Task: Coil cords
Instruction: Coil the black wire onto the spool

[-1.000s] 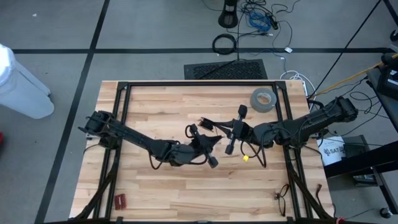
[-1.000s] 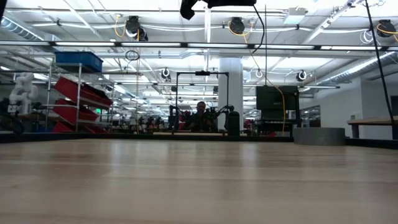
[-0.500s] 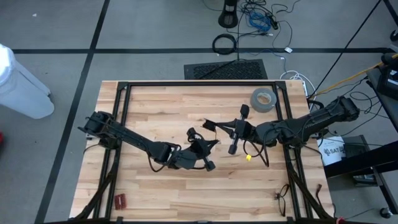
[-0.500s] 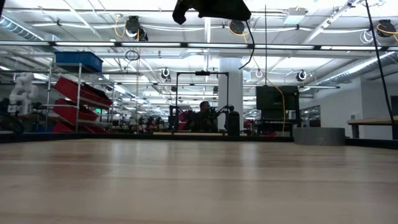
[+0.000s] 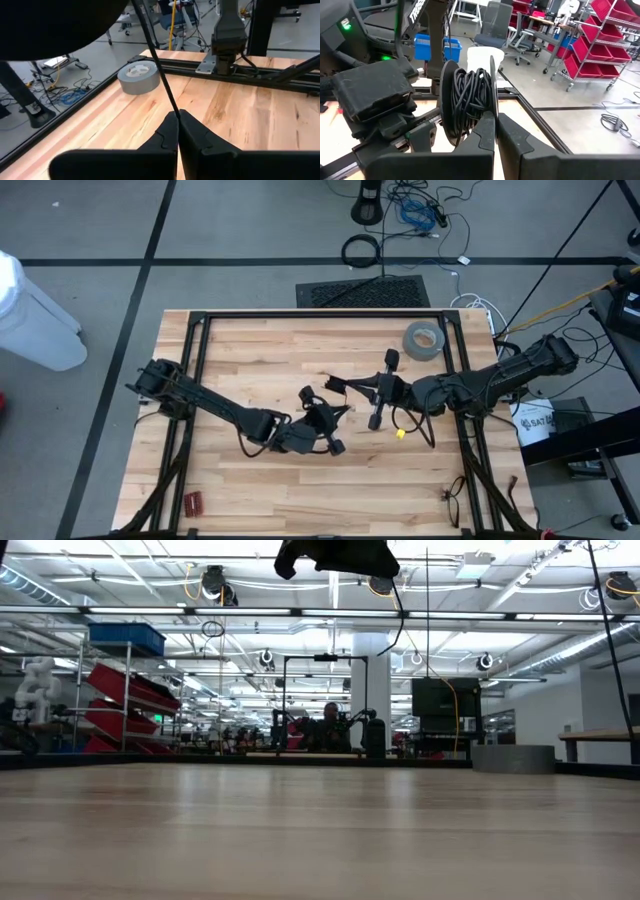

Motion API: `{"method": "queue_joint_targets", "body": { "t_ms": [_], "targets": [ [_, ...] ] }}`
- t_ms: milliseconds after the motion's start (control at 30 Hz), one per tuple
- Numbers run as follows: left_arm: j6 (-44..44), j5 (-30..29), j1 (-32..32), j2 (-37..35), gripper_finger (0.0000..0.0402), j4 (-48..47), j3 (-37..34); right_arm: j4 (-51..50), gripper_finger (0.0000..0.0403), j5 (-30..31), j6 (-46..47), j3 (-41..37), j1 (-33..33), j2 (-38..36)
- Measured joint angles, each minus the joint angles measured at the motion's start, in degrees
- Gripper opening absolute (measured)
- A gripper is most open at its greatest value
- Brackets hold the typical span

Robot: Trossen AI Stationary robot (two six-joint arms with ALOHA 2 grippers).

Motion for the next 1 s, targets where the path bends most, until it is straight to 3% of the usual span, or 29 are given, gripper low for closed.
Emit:
{"method": "queue_joint_targets", "body": {
  "t_ms": [133, 433, 767, 900, 1000],
  "targets": [
    [0.00, -0.68, -0.76, 0.00, 0.0023, -0.08, 0.00, 0.06, 0.0000, -0.73, 0.43, 0.00, 0.00, -0.02],
    [-0.98, -2.15, -1.96, 0.14, 0.0128, -0.88, -0.11, 0.49, 0.0000, -1.22, 0.81, 0.07, -0.02, -1.01],
    [-4.45, -3.13, -9.06, -3.10, 0.0137, -7.88, -0.11, -1.43, 0.0000, -1.67, 0.81, 0.07, 0.74, -2.83],
    [-1.52, -12.15, -11.96, -5.38, 0.0137, -7.88, -0.11, -2.14, 0.0000, -5.48, 1.39, 0.07, 0.73, -3.43],
    [6.03, -19.77, -13.39, -7.63, 0.0137, -7.29, -0.11, -2.42, 0.0000, -8.50, 1.01, 0.07, 0.72, -3.61]
  ]
}}
